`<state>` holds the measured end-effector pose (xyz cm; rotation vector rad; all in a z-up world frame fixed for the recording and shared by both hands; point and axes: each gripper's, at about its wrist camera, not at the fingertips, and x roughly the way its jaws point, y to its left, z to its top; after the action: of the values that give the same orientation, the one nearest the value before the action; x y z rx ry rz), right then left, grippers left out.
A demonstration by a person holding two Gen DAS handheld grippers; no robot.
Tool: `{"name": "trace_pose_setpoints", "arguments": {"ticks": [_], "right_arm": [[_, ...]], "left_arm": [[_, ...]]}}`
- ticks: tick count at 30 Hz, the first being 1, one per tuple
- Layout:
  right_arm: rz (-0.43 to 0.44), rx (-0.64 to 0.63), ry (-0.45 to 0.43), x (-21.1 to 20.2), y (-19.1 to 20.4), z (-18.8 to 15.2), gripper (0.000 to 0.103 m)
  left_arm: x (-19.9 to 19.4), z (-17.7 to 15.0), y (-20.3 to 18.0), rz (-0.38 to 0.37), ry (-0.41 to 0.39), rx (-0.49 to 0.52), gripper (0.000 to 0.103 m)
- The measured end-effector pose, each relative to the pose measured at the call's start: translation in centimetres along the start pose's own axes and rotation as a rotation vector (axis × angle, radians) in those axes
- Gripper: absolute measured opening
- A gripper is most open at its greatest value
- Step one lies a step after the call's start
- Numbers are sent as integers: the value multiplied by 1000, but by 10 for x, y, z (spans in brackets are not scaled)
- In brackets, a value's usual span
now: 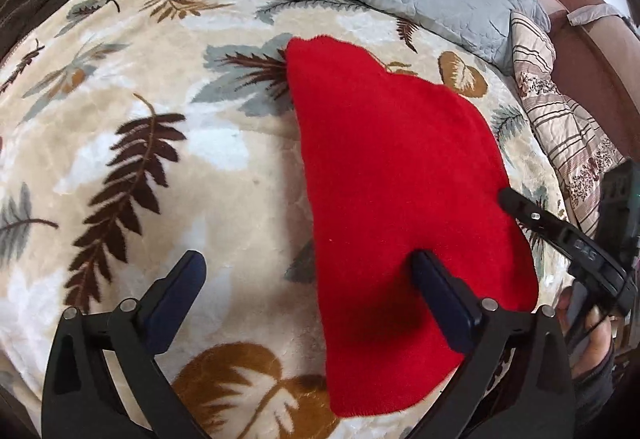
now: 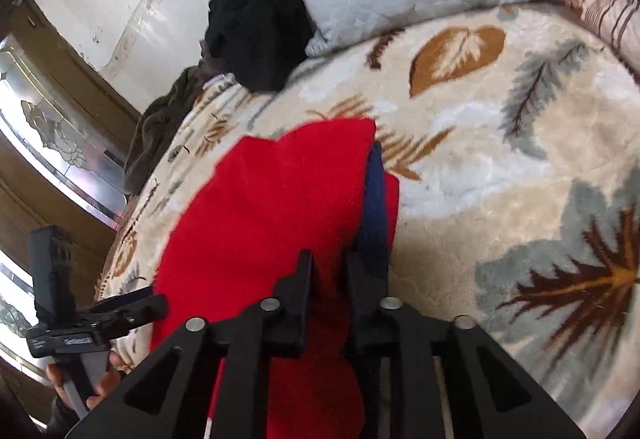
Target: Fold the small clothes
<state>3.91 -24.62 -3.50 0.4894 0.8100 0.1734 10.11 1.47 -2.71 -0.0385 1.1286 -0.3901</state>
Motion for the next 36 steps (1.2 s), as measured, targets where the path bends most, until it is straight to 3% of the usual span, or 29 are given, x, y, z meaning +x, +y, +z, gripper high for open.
{"name": "trace_pose_setpoints", "arguments": {"ticks": [2, 5, 7, 13, 16, 22, 27, 31, 34, 36], "right_arm": [[16, -66, -2, -11, 9, -6, 28], [-50, -130, 43, 0, 7, -26, 51], [-106, -145, 92, 14, 1, -39, 57], [-112, -104, 44, -7, -12, -39, 66], [-169, -105, 81, -1, -18, -46, 84], [-162, -58, 81, 1, -21, -47, 94], [-177, -26, 60, 1, -19, -52, 101], [-153, 25, 38, -3, -22, -56, 103], [-146, 12, 6, -8, -20, -62, 103], [-168, -26, 31, -7, -16, -63, 103]], "left_arm": [[-7, 2, -3, 9, -26, 16, 103], [1, 0, -13, 49, -26, 65, 103], [15, -6, -17, 47, 1, 78, 103], [8, -11, -17, 24, 21, 67, 103], [15, -19, -19, 42, 23, 96, 103], [27, -24, -8, -40, 64, 1, 103], [25, -27, -3, -58, 73, -24, 103], [24, -31, -3, -68, 62, -36, 103], [24, -30, -1, -86, 68, -55, 103], [22, -31, 0, -86, 69, -67, 103]]}}
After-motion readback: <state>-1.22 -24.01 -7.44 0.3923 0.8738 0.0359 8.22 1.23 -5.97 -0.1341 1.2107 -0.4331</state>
